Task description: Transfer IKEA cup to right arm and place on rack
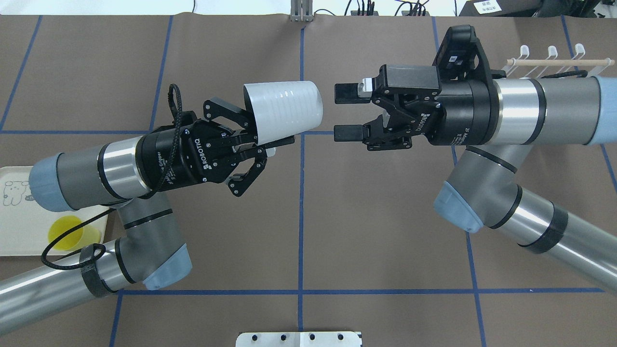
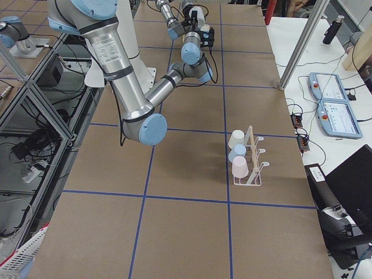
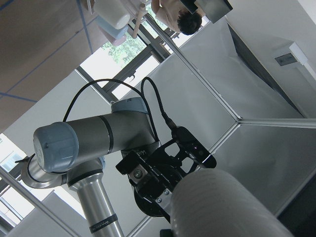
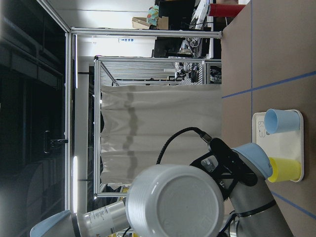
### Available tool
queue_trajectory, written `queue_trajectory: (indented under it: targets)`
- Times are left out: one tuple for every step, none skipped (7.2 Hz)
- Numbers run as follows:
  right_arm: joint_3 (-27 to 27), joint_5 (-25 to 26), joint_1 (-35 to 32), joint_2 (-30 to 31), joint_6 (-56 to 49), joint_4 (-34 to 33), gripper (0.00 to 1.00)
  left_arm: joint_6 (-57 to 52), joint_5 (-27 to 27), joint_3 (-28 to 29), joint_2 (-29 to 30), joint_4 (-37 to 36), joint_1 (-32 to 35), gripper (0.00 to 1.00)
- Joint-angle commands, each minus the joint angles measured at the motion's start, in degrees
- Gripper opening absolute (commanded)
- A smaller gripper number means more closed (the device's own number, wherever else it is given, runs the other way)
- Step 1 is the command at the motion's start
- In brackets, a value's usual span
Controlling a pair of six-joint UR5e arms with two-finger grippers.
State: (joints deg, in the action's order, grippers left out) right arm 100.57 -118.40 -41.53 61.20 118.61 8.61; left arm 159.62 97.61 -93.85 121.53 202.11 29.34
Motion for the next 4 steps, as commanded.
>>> queue_trajectory:
  targets:
    - [-0.11, 0.28, 0.49, -0.82, -0.05, 0.01, 0.98, 1.91, -0.32, -0.28, 0.2, 1.44, -0.69, 0.0]
    - [-0.19, 1.15, 0.75, -1.51, -0.05, 0.01, 0.98, 2.01, -1.01, -0.1, 0.55, 1.62, -0.78, 0.0]
    - [-0.37, 2.38, 1.8, -1.61, -0.14, 0.01, 0.98, 2.01, -1.11, -0.19, 0.64, 1.62, -1.65, 0.0]
    - [-0.37, 2.65, 1.98, -1.87, -0.05, 0.01, 0.98, 1.93, -1.28, 0.16, 1.69, 1.62, -1.92, 0.0]
